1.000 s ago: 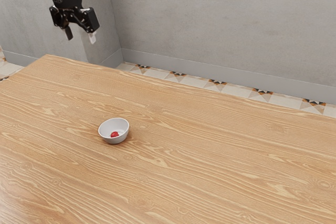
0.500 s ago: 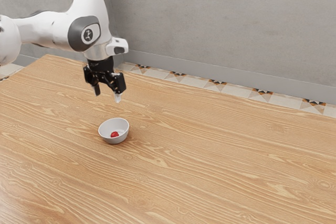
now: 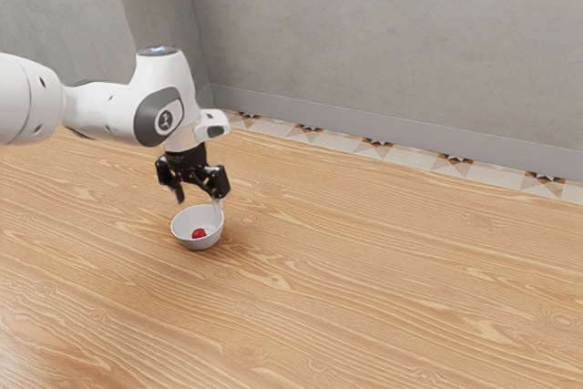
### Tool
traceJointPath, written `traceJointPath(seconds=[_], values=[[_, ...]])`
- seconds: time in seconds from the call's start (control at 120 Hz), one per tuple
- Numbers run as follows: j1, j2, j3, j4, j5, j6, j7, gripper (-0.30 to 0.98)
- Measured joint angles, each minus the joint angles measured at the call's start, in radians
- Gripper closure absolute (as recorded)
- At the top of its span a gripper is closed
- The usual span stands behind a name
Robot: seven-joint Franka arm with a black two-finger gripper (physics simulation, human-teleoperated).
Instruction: Take strawberry from the bowl
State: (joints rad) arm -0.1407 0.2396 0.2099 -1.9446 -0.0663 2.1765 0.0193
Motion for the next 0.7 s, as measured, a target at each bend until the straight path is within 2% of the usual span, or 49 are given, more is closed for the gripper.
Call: traceJointPath(seconds=[0.367, 0.7], values=[[0.002, -0.010, 0.038, -0.026, -0.015, 0.073, -0.593, 0.03], [0.000, 0.017, 0.045, -0.059, -0.024, 0.116, -0.969, 0.32]])
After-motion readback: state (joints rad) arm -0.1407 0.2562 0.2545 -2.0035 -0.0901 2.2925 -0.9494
